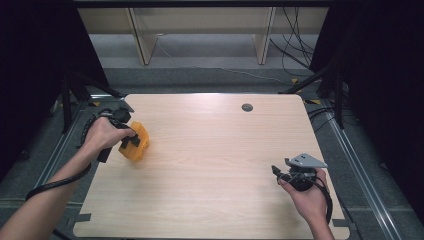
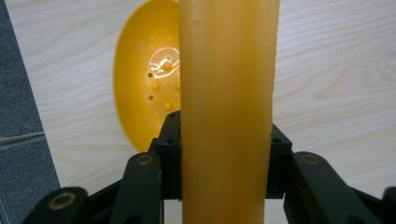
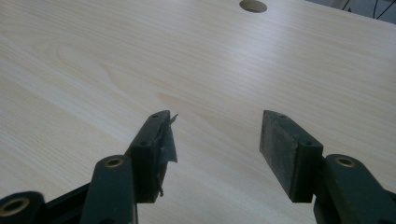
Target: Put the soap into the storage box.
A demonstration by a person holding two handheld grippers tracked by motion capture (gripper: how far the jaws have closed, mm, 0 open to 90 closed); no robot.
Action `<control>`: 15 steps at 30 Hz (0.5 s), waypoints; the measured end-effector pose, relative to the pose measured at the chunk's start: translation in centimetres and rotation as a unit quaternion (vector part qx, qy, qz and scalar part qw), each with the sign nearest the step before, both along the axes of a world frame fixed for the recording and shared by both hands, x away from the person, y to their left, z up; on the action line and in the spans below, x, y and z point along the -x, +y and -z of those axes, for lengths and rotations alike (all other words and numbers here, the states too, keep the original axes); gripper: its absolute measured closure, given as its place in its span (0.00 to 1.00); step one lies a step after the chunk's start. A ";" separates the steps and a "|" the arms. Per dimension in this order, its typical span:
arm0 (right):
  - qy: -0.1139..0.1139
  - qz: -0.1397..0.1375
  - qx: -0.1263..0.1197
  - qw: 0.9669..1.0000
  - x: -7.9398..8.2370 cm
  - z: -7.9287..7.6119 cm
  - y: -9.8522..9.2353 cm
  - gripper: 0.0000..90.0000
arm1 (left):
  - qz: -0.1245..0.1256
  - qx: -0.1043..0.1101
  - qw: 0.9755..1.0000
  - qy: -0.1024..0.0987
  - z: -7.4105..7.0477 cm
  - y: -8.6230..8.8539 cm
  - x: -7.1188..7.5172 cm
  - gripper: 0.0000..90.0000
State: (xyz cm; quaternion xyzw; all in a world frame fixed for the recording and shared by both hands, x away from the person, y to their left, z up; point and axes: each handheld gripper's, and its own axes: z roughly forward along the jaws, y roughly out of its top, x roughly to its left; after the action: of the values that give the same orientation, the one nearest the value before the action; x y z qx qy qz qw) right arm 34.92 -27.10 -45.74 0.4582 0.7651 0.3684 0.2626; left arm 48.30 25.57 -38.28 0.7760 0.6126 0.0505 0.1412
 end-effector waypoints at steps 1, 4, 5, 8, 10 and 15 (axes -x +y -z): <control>0.000 0.000 0.000 1.000 0.0 0.0 0.0 0.49 | 0.004 -0.003 1.000 -0.003 0.0 0.1 -0.1 0.67; -0.001 -0.003 -0.001 1.000 -0.1 0.0 0.0 0.49 | 0.010 -0.010 1.000 -0.006 0.0 0.5 -0.4 0.67; -0.001 -0.002 -0.001 1.000 -0.1 0.1 0.0 0.49 | 0.009 -0.012 1.000 -0.006 0.0 0.6 -0.5 0.67; -0.001 -0.003 -0.001 1.000 -0.1 0.1 0.0 0.49 | 0.008 -0.013 1.000 -0.010 0.2 0.7 -0.6 0.67; 0.001 -0.002 -0.002 1.000 -0.1 0.1 0.1 0.49 | 0.007 -0.015 1.000 -0.006 0.4 0.9 -0.7 0.67; 0.000 -0.002 -0.004 1.000 -0.1 0.1 0.1 0.49 | -0.002 -0.017 1.000 -0.005 0.5 1.1 -1.0 0.67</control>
State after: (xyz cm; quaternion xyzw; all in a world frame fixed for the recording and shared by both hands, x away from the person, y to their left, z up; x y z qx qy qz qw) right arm 35.01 -26.98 -45.85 0.4577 0.7645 0.3724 0.2596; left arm 49.34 26.64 -38.73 0.7769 0.6124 0.0652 0.1314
